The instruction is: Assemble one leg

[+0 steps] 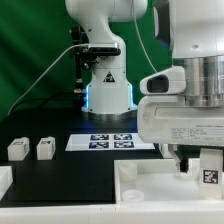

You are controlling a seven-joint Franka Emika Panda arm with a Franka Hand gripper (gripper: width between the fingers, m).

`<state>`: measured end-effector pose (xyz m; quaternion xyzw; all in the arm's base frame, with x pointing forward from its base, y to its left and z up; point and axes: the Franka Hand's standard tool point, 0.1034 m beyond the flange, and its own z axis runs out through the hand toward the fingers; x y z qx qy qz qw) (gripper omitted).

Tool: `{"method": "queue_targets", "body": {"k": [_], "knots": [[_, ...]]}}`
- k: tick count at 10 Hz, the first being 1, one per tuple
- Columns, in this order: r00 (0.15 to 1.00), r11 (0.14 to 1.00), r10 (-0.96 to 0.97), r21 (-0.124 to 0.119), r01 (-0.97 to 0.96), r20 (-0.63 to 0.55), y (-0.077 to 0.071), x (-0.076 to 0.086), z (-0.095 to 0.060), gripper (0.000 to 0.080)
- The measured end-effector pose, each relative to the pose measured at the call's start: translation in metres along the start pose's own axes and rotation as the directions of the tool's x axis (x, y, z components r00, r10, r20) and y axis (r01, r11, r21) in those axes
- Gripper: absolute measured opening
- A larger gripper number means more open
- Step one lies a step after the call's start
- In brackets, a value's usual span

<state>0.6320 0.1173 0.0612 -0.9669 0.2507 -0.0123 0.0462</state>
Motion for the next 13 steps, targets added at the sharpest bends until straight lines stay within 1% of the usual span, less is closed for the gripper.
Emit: {"method": "queue_targets", "body": {"k": [1, 2, 3, 4, 5, 7, 8, 9, 10, 11, 13], "knots": [[1.0, 1.0, 0.0, 0.0, 0.0, 0.0, 0.0, 0.0, 0.0, 0.0552], [0.997, 0.997, 0.078, 0.004, -0.078, 0.003, -0.0007, -0.0006, 0.0002, 0.0552], [0.986, 0.986, 0.169, 0.006, -0.169, 0.005, -0.0014, -0.0012, 0.0005, 0.0369], [0.97, 0.97, 0.241, 0.008, -0.241, 0.007, -0.0016, -0.0014, 0.0006, 0.0289], [0.934, 0.934, 0.356, 0.007, -0.356, 0.008, -0.0014, -0.001, 0.0006, 0.029], [0.856, 0.856, 0.517, 0.005, -0.517, 0.01, -0.0019, 0.0004, 0.0011, 0.029], [0.75, 0.75, 0.661, 0.003, -0.661, 0.008, -0.0027, 0.0, 0.0013, 0.029], [0.646, 0.646, 0.763, 0.003, -0.764, 0.009, -0.0043, -0.0011, 0.0015, 0.029], [0.507, 0.507, 0.862, 0.006, -0.862, 0.013, -0.0043, -0.0005, 0.0016, 0.029], [0.382, 0.382, 0.924, 0.008, -0.924, 0.021, -0.0035, -0.0005, 0.0017, 0.029], [0.202, 0.202, 0.979, 0.018, -0.979, 0.02, -0.0025, -0.0008, 0.0017, 0.0291]]}}
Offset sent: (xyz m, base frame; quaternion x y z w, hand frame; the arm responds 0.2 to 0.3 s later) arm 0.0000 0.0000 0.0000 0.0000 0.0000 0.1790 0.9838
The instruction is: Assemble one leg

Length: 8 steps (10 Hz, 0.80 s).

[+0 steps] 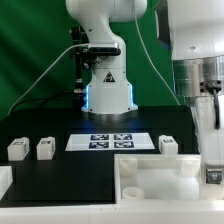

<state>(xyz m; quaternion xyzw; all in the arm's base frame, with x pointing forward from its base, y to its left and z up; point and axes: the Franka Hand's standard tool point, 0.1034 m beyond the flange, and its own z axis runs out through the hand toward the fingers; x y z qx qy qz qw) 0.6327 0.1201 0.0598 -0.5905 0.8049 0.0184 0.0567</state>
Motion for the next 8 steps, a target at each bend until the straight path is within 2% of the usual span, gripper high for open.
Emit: {"method": "queue_targets", "body": {"k": [2, 3, 4, 5, 6, 8], "knots": [[0.999, 0.999, 0.037, 0.007, -0.037, -0.013, 0.0, 0.004, -0.001, 0.0291], [0.999, 0.999, 0.034, 0.006, -0.034, -0.014, 0.0, 0.004, 0.0, 0.0376], [0.999, 0.999, 0.034, 0.005, -0.034, -0.014, 0.001, 0.004, 0.001, 0.0376], [0.999, 0.999, 0.029, 0.012, -0.029, -0.012, 0.002, 0.001, 0.001, 0.0567], [1.0, 1.0, 0.019, 0.023, -0.019, -0.007, 0.006, -0.005, 0.0, 0.0632], [1.0, 1.0, -0.014, 0.028, 0.014, 0.009, 0.013, -0.013, -0.012, 0.0646]]}}
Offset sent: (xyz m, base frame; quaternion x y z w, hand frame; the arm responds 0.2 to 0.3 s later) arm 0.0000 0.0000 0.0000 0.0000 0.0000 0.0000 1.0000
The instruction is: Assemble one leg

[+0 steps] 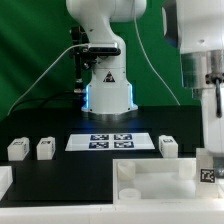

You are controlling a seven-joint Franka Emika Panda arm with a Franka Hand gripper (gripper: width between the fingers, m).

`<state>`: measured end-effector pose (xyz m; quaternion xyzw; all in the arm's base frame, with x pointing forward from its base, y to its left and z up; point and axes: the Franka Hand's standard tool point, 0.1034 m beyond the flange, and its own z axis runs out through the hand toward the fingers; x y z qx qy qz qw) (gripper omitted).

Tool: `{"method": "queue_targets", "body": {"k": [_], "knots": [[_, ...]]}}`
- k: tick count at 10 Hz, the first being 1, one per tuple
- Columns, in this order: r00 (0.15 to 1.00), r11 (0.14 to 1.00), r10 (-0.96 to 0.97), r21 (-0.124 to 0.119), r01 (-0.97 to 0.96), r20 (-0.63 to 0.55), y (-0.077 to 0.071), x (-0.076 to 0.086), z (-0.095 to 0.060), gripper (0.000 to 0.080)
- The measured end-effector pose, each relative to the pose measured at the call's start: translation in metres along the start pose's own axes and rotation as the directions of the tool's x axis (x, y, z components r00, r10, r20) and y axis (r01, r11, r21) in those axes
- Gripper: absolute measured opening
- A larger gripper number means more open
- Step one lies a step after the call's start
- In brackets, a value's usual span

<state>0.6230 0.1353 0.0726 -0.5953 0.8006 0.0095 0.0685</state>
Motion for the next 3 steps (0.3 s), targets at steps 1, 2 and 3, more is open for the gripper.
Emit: {"method": "queue_targets", "body": {"k": [1, 2, 3], "knots": [[1.0, 1.0, -0.016, 0.005, 0.016, 0.011, 0.0, -0.002, -0.007, 0.0646], [1.0, 1.0, -0.019, 0.014, 0.018, 0.022, -0.003, -0.006, -0.016, 0.0649], [0.999, 0.999, -0.019, 0.028, 0.018, 0.035, -0.007, -0.011, -0.028, 0.0649]]}}
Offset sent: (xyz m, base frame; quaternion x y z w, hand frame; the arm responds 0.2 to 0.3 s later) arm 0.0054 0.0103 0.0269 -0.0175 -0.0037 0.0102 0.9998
